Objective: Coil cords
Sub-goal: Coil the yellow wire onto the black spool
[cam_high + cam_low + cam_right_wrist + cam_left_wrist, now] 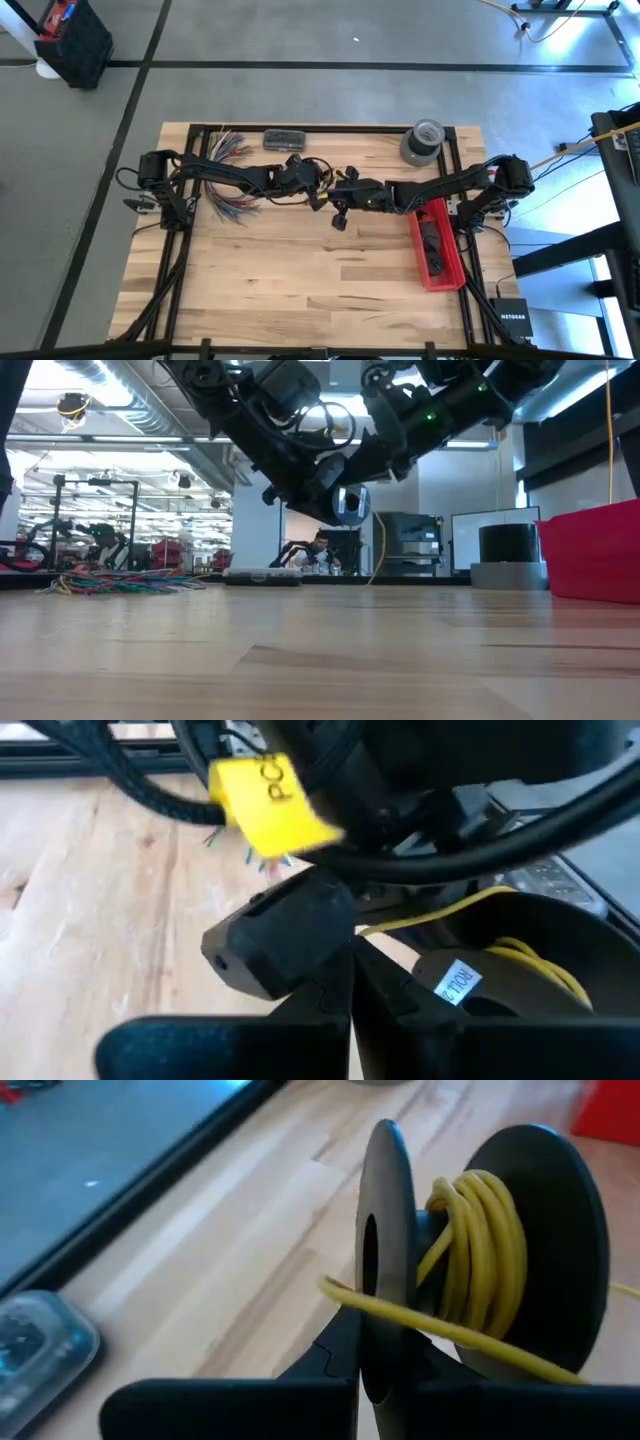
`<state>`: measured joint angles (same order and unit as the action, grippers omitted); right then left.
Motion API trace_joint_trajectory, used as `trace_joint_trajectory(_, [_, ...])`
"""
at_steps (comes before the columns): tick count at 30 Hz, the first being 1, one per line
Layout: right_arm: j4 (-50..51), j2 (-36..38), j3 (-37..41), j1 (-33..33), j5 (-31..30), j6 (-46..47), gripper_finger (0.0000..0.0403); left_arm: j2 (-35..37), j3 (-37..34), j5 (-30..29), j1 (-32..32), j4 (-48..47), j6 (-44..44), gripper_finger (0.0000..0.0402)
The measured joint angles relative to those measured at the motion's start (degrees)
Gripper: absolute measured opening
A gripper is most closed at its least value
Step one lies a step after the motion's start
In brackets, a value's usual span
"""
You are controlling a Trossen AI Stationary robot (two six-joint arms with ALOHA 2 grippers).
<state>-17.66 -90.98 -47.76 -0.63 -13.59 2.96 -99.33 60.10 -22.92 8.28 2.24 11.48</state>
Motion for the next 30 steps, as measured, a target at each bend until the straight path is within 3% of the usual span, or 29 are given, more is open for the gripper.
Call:
trace_joint_trajectory(5, [3.8, -1.0, 0.0, -1.4, -2.4, -0.2, 0.0, 0.5, 0.0, -0.7, 0.0, 0.8, -1.0, 0.0])
trace_joint_trajectory(9, [7.0, 0.0, 0.1, -2.6, -9.0, -2.6, 0.0, 1.2, 0.0, -0.8, -0.1, -2.0, -1.0, 0.0])
trace_joint_trajectory(19, [11.3, 11.1, 0.0, -2.3, -19.4, -7.8, 0.0, 1.1, 0.0, -0.3, -1.9, -7.9, -9.8, 0.0])
trace_joint_trajectory(25, [20.9, 14.0, 0.0, -1.2, -19.2, -3.6, 0.0, 1.4, 0.0, -0.2, -3.0, -7.3, -11.1, 0.0])
trace_joint_trajectory(30, [23.0, 12.9, 0.1, -1.3, -14.3, -0.1, 0.0, 1.5, 0.0, -1.9, -2.5, -6.2, -8.6, 0.0])
